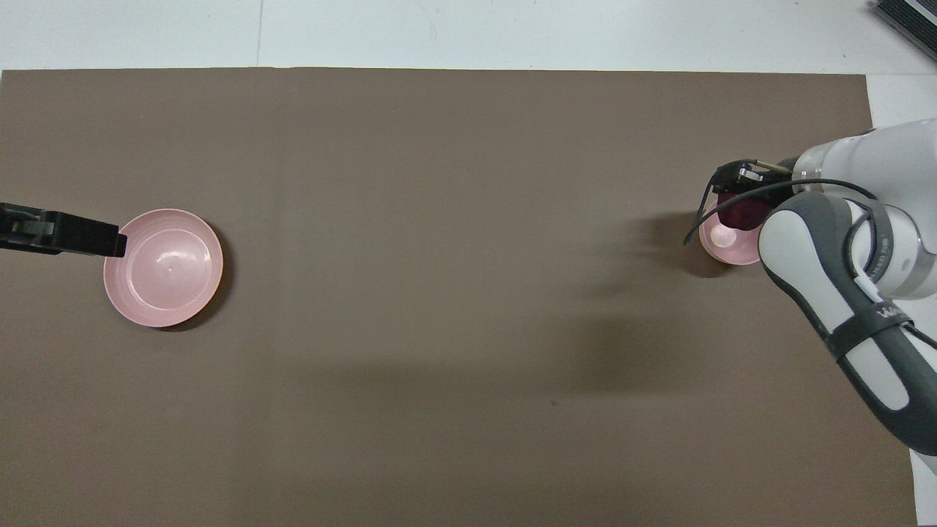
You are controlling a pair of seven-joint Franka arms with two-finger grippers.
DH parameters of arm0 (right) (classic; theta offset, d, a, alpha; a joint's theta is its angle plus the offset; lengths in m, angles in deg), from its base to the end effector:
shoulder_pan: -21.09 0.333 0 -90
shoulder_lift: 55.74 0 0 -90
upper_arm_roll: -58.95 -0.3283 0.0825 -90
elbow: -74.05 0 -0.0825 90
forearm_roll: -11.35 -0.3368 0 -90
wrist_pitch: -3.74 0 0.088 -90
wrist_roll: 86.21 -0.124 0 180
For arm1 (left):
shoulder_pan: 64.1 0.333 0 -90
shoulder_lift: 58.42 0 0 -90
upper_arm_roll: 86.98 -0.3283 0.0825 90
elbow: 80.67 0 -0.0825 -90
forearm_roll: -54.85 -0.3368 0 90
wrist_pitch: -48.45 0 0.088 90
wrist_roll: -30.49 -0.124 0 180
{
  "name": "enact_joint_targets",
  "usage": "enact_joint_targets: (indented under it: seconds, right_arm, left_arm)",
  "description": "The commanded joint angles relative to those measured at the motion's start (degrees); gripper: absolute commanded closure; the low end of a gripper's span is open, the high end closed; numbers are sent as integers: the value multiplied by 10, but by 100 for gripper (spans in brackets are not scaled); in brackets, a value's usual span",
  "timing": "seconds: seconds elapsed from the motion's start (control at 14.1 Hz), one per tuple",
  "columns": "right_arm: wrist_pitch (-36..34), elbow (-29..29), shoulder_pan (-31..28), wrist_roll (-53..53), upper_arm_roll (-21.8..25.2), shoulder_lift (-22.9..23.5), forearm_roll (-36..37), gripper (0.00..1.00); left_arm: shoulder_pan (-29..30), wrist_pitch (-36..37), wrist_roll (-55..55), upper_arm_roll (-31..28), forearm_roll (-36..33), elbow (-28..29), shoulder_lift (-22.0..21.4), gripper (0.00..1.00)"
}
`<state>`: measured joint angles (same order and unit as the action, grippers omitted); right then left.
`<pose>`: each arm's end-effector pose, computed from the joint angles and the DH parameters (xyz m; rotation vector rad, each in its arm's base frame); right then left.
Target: Move apple from plate to bowl
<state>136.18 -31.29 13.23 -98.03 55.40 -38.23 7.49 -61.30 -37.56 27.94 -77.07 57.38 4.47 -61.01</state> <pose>0.6108 -0.0469 0.4007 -3.0083 0.4967 -0.2485 0.4816 -0.0684 0.6714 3.0902 -0.2680 0.0903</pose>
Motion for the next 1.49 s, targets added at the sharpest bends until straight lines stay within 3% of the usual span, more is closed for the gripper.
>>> enact_joint_targets:
  seconds: [0.0,0.21,0.28,0.43,0.71,1.07,1.28,1.42]
  right_arm:
    - [35,-41,-8,12,-6,-5,28,100]
    - [83,-75,-11,13,-6,1,48,100]
    - [85,-76,-14,14,-6,2,48,94]
    - [84,-73,-15,8,-6,5,48,0]
    - [45,-39,-12,14,-7,4,49,0]
    - [-136,53,-13,73,-7,-15,61,0]
    - [-242,87,-8,73,-8,-52,59,0]
    - [-278,88,-3,65,-13,-85,59,0]
  left_arm:
    - [-7,24,-10,-22,-10,-32,20,0]
    - [-54,42,-47,-85,-10,-56,30,0]
    - [-65,43,-47,-90,-11,-56,30,0]
    - [-75,44,-47,-102,-11,-56,30,0]
    - [-67,53,-47,-103,-10,-58,32,0]
    - [-67,61,-47,-101,-15,-55,28,0]
    - [-65,70,-47,-101,-15,-49,22,0]
    - [-66,79,-47,-100,-25,-49,22,0]
